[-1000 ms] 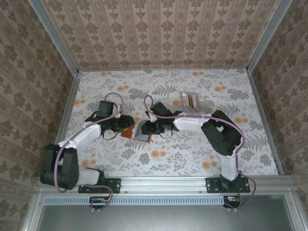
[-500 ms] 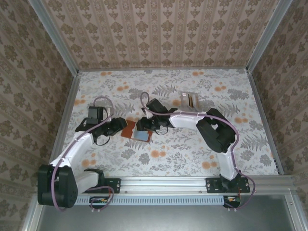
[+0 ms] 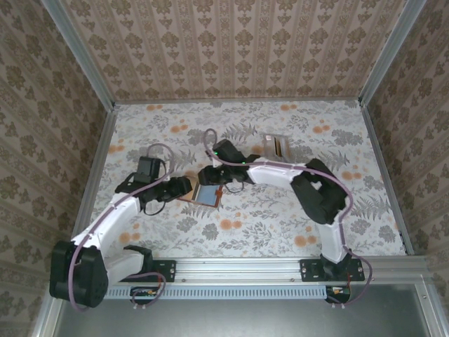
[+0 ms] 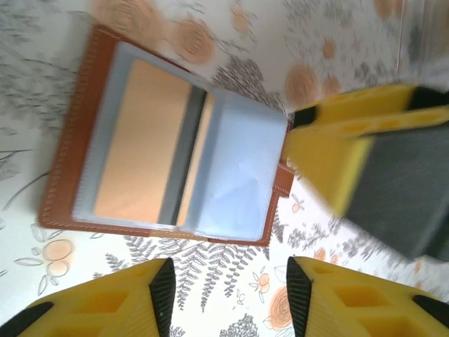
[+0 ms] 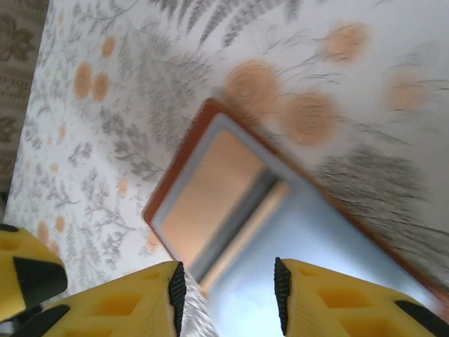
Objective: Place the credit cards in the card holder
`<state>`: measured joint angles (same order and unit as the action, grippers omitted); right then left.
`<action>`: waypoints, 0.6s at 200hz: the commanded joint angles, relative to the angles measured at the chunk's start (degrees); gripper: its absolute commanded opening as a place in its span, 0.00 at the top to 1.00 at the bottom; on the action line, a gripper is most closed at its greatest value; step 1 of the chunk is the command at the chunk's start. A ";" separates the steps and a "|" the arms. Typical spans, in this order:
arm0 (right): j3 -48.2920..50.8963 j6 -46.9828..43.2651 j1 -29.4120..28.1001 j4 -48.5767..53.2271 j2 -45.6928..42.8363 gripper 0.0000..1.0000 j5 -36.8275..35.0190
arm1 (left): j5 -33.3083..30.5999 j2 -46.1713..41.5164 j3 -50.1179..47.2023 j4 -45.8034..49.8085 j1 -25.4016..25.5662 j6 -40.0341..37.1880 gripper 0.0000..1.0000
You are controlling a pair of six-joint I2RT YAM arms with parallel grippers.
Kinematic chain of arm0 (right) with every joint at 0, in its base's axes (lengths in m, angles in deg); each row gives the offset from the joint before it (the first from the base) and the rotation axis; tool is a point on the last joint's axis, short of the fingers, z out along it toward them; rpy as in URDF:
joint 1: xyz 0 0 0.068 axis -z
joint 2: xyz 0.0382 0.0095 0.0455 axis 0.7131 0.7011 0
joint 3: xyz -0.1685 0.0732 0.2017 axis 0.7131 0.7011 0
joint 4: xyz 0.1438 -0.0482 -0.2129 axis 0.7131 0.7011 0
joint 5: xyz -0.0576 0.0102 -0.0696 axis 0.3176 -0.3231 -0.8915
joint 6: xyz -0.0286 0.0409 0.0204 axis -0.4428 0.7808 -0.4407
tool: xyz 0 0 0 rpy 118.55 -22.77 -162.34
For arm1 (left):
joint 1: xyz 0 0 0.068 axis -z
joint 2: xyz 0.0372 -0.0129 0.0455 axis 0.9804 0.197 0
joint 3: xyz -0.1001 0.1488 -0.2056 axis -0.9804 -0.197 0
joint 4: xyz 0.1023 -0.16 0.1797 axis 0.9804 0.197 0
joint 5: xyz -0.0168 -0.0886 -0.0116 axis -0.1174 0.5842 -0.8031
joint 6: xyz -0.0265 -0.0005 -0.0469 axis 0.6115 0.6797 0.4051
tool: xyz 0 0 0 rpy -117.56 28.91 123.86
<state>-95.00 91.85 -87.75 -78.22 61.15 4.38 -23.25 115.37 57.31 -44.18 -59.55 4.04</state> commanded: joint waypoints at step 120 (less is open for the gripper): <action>35.49 -5.50 12.08 -8.18 -40.67 0.52 -20.23 | -20.53 31.15 21.80 10.76 18.79 -10.21 0.30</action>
<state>-60.40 87.24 -76.60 -84.41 21.98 -14.13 -41.85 145.66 75.73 -36.00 -41.43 -5.62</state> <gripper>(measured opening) 0.482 0.698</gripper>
